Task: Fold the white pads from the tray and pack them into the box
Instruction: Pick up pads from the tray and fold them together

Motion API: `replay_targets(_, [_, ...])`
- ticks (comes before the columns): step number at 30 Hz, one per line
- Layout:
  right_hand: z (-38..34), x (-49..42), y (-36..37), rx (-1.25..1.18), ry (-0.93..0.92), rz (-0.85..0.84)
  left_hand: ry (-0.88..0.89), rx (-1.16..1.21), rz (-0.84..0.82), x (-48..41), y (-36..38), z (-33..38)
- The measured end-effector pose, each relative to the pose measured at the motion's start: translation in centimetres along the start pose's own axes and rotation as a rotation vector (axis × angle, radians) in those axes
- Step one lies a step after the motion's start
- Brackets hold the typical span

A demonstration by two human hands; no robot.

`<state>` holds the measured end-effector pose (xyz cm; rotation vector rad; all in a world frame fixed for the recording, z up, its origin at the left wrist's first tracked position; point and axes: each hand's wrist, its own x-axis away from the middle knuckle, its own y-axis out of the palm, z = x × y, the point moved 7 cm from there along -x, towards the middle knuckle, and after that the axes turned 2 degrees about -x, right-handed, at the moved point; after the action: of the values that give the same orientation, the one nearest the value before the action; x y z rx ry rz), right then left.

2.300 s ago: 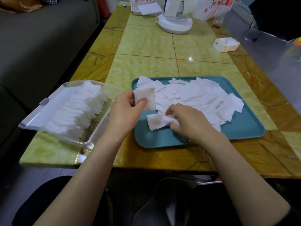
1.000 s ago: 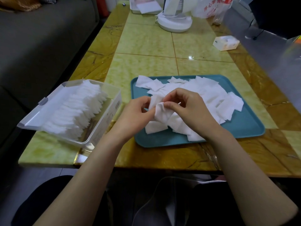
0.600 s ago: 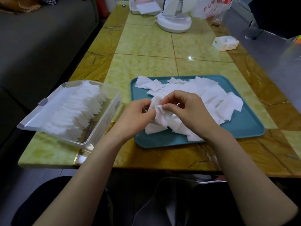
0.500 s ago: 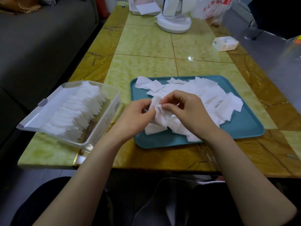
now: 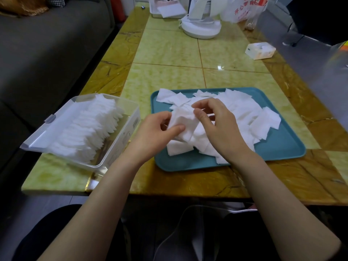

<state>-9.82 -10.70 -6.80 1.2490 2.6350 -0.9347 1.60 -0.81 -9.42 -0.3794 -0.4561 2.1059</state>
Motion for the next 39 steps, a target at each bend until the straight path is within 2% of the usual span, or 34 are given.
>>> replay_targets(2, [0.7, 0.0, 0.1, 0.024, 0.046, 0.050, -0.023, 0.013, 0.080, -0.2, -0.7, 0.0])
replay_targets(3, [1.1, 0.0, 0.6, 0.048, 0.080, 0.014, -0.042, 0.033, 0.110, -0.2, -1.0, 0.0])
replay_targets(5, [2.0, 0.6, 2.8, 0.151, 0.146, -0.211, -0.079, 0.084, 0.161, -0.2, -1.6, -0.1])
replay_targets(7, [2.8, 1.8, 5.0, 0.396, 0.123, -0.489, -0.103, 0.121, 0.205, -0.2, -2.0, -0.3])
replay_targets(9, [3.0, 2.5, 5.7, 0.560, 0.057, -0.589, -0.128, 0.134, 0.239, -0.2, -2.3, -0.7])
replay_targets(12, [2.4, 1.9, 5.3, 0.630, -0.016, -0.478, -0.135, 0.117, 0.260, -0.2, -2.5, -1.0])
replay_targets(16, [2.1, 1.5, 4.6, 0.614, 0.024, -0.384, -0.159, 0.097, 0.274, 0.0, -2.7, -1.3])
replay_targets(18, [2.0, 1.6, 4.6, 0.624, 0.022, -0.400, -0.184, 0.095, 0.284, 0.1, -2.9, -1.5])
replay_targets(22, [2.4, 2.1, 5.3, 0.635, -0.004, -0.541, -0.202, 0.100, 0.282, 0.2, -2.9, -1.5])
replay_targets(26, [3.2, 2.0, 5.1, 0.494, 0.114, -0.519, -0.188, 0.092, 0.262, 0.2, -2.6, -1.3])
replay_targets(32, [2.6, 2.0, 5.2, 0.626, -0.019, -0.541, -0.186, 0.097, 0.228, 0.3, -2.2, -1.3])
replay_targets(39, [1.5, 1.0, 2.5, 0.397, -0.008, -0.339, -0.210, 0.054, 0.238, 0.1, -2.3, -1.8])
